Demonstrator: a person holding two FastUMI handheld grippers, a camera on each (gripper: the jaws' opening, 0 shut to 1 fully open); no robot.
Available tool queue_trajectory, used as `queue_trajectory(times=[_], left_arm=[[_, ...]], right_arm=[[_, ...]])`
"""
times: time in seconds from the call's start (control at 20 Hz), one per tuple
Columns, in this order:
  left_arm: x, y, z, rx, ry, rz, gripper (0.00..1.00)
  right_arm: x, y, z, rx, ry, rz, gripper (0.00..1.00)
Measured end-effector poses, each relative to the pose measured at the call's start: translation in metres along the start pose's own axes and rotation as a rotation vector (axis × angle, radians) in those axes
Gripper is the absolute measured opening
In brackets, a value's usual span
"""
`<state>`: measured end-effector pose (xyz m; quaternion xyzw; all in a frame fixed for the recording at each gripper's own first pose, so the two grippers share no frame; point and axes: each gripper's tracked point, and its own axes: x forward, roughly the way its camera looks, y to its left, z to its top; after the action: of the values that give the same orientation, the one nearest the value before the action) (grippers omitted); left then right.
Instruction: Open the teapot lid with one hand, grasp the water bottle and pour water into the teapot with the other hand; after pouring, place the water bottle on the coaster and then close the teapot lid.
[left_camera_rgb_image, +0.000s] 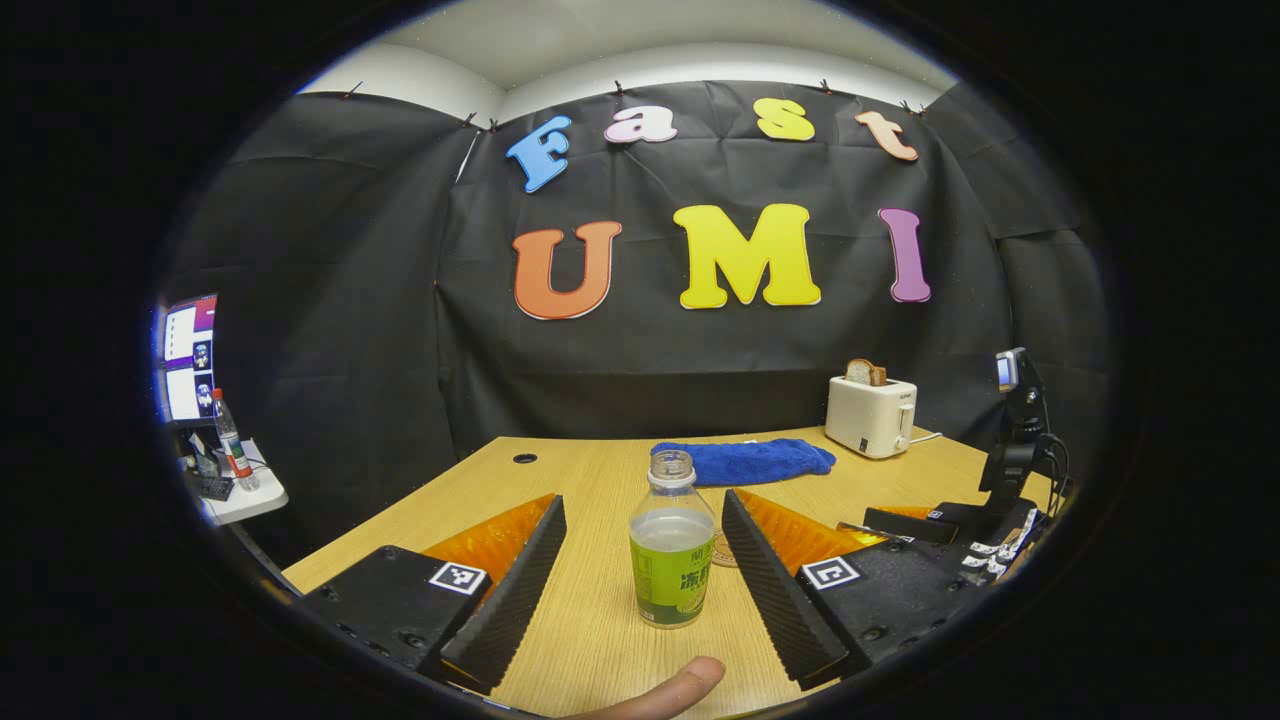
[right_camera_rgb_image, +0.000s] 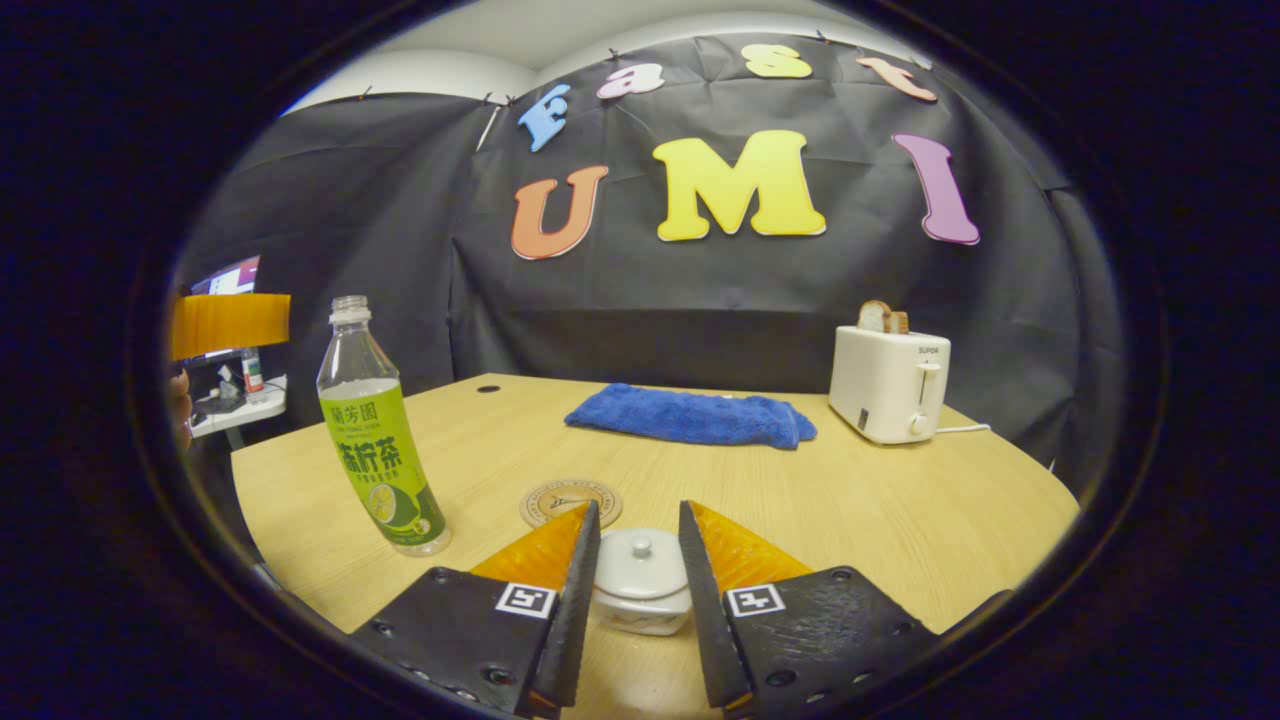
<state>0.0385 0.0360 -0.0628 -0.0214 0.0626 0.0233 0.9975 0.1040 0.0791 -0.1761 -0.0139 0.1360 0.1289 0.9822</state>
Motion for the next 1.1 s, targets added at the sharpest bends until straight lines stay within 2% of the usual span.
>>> queue_trajectory(times=[0.05,0.1,0.15,0.25,0.3,0.35,0.45,0.5,0.8,1.1], left_arm=[[0.001,-0.001,-0.001,0.002,0.001,-0.002,0.98],[0.002,-0.001,0.0,0.002,0.001,-0.004,0.98],[0.001,-0.001,-0.001,0.002,0.001,-0.005,0.99],[0.002,-0.002,-0.002,0.005,0.002,-0.005,0.98],[0.003,-0.002,-0.002,0.003,0.002,-0.005,0.98],[0.004,-0.001,-0.004,-0.001,0.004,-0.007,0.98],[0.006,-0.004,-0.007,-0.01,0.013,-0.013,0.98],[0.007,-0.004,-0.009,-0.011,0.017,-0.015,0.98],[0.01,-0.008,-0.009,-0.016,0.0,-0.044,0.98],[0.012,-0.016,-0.01,-0.042,-0.019,-0.1,0.98]], right_arm=[[0.0,0.0,-0.001,0.003,-0.001,-0.003,0.44],[-0.001,0.0,0.0,0.013,-0.003,-0.005,0.29],[0.0,-0.001,-0.001,0.014,-0.004,-0.007,0.22],[0.001,-0.003,0.001,-0.009,-0.02,-0.028,0.2],[0.001,-0.004,0.003,0.0,-0.017,-0.027,0.09],[0.0,-0.005,-0.001,-0.001,-0.018,-0.022,0.05],[-0.001,-0.003,0.001,0.001,-0.027,-0.01,0.05],[-0.001,-0.004,0.001,0.005,-0.031,-0.002,0.01],[-0.005,-0.003,0.008,0.034,-0.057,0.018,0.0],[-0.037,-0.023,0.051,0.04,-0.144,-0.014,0.0]])
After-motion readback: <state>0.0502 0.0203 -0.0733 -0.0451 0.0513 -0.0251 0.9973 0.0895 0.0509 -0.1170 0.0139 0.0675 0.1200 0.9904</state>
